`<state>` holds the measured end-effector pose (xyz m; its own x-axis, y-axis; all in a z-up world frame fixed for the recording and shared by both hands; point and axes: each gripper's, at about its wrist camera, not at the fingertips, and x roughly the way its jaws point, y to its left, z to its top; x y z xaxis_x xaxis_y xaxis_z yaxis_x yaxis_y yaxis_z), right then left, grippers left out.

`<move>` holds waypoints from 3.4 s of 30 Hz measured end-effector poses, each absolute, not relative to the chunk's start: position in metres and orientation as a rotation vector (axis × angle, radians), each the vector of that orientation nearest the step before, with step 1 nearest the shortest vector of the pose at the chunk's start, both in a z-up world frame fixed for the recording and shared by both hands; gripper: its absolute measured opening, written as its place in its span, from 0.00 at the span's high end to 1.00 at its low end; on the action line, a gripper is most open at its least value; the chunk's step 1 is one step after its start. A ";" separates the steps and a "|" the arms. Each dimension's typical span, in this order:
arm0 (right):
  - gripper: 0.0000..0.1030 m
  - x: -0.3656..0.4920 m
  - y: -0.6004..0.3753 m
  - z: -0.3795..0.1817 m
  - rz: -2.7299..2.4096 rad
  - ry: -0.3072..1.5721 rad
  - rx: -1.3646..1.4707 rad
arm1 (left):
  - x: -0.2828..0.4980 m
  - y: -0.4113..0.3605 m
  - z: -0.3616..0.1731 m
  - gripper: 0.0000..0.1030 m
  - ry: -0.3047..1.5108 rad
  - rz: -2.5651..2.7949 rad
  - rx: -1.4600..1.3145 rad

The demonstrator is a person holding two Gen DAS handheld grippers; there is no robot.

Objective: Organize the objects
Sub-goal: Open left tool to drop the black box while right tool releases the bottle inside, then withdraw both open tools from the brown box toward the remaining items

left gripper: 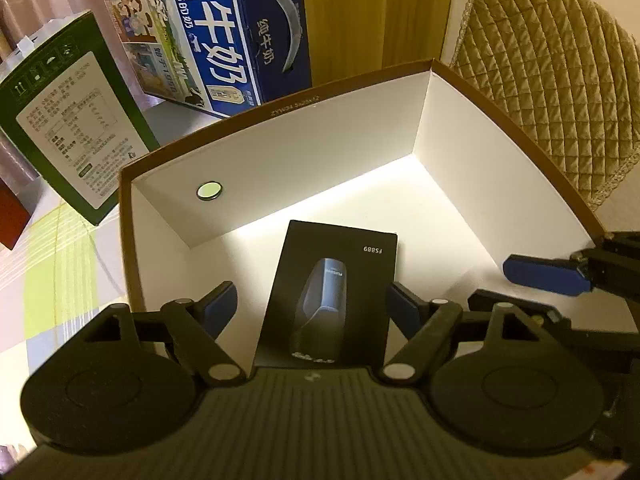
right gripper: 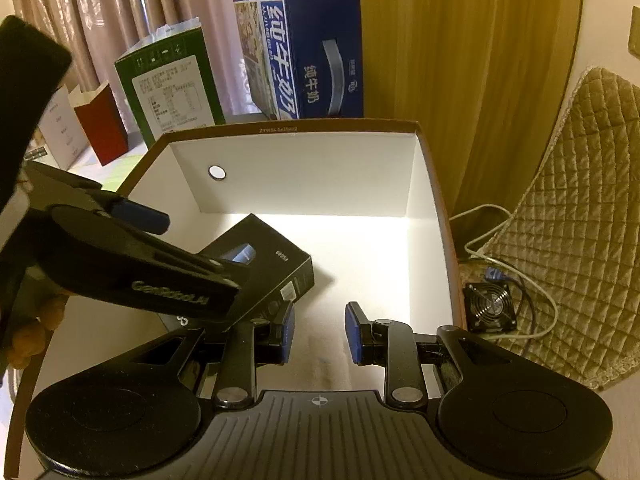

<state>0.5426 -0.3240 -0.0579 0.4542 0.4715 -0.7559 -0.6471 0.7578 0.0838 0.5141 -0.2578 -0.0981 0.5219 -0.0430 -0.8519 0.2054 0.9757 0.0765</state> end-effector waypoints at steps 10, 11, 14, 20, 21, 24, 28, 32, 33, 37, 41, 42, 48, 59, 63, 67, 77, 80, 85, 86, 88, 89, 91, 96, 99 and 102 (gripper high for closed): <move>0.40 0.517 -0.342 -0.040 0.729 0.806 -0.208 | 0.492 -0.246 -0.074 0.16 0.975 -0.182 0.156; 0.36 0.514 -0.343 -0.037 0.730 0.806 -0.204 | 0.488 -0.245 -0.070 0.16 0.971 -0.188 0.152; 0.26 0.504 -0.350 -0.031 0.733 0.796 -0.196 | 0.477 -0.239 -0.062 0.16 0.956 -0.201 0.135; 0.11 0.482 -0.362 -0.018 0.746 0.785 -0.177 | 0.448 -0.231 -0.045 0.13 0.933 -0.231 0.110; 0.10 0.478 -0.364 -0.016 0.746 0.784 -0.173 | 0.443 -0.229 -0.043 0.13 0.930 -0.232 0.110; 0.05 0.469 -0.367 -0.012 0.739 0.787 -0.167 | 0.428 -0.226 -0.036 0.13 0.917 -0.226 0.114; 0.02 0.458 -0.372 -0.007 0.736 0.796 -0.152 | 0.409 -0.222 -0.028 0.10 0.908 -0.213 0.098; 0.02 0.446 -0.375 -0.002 0.736 0.795 -0.136 | 0.390 -0.215 -0.019 0.09 0.897 -0.200 0.071; 0.02 0.443 -0.376 -0.001 0.735 0.794 -0.132 | 0.385 -0.214 -0.017 0.09 0.894 -0.196 0.068; 0.02 0.432 -0.381 0.004 0.731 0.789 -0.119 | 0.366 -0.209 -0.011 0.08 0.885 -0.186 0.056; 0.02 0.421 -0.384 0.007 0.720 0.787 -0.106 | 0.349 -0.206 -0.009 0.08 0.887 -0.184 0.040; 0.02 0.419 -0.385 0.007 0.719 0.787 -0.101 | 0.344 -0.205 -0.008 0.08 0.887 -0.184 0.036; 0.02 0.397 -0.389 0.009 0.713 0.794 -0.074 | 0.316 -0.200 -0.009 0.08 0.896 -0.182 0.011; 0.02 0.357 -0.384 0.010 0.719 0.818 -0.057 | 0.269 -0.179 -0.009 0.08 0.909 -0.170 -0.024; 0.02 0.344 -0.379 0.009 0.721 0.826 -0.061 | 0.253 -0.170 -0.007 0.08 0.905 -0.164 -0.033; 0.02 0.331 -0.373 0.007 0.722 0.838 -0.063 | 0.237 -0.159 -0.008 0.08 0.904 -0.158 -0.042; 0.02 0.302 -0.351 -0.002 0.749 0.869 -0.073 | 0.203 -0.127 -0.013 0.08 0.916 -0.116 -0.072; 0.02 0.291 -0.340 -0.007 0.766 0.885 -0.079 | 0.194 -0.116 -0.015 0.08 0.924 -0.098 -0.076; 0.02 0.274 -0.320 -0.015 0.799 0.913 -0.097 | 0.181 -0.098 -0.020 0.08 0.936 -0.071 -0.089; 0.02 0.271 -0.315 -0.017 0.808 0.919 -0.100 | 0.178 -0.094 -0.021 0.08 0.937 -0.064 -0.092; 0.02 0.266 -0.305 -0.020 0.822 0.928 -0.110 | 0.172 -0.084 -0.023 0.08 0.943 -0.049 -0.100; 0.02 0.263 -0.301 -0.021 0.828 0.931 -0.114 | 0.169 -0.079 -0.024 0.08 0.946 -0.042 -0.103; 0.02 0.257 -0.291 -0.023 0.843 0.938 -0.120 | 0.163 -0.070 -0.025 0.08 0.953 -0.023 -0.109; 0.02 0.245 -0.266 -0.030 0.876 0.955 -0.139 | 0.151 -0.043 -0.028 0.08 0.961 0.028 -0.124; 0.02 0.239 -0.251 -0.035 0.894 0.965 -0.155 | 0.144 -0.025 -0.031 0.08 0.967 0.062 -0.140; 0.02 0.234 -0.236 -0.040 0.913 0.973 -0.168 | 0.137 -0.009 -0.034 0.08 0.972 0.097 -0.148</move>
<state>0.2336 -0.2358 -0.0396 0.2364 0.5913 -0.7710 -0.7319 0.6302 0.2590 0.1373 -0.0087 -0.0340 0.5607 0.0160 -0.8278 -0.1482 0.9856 -0.0813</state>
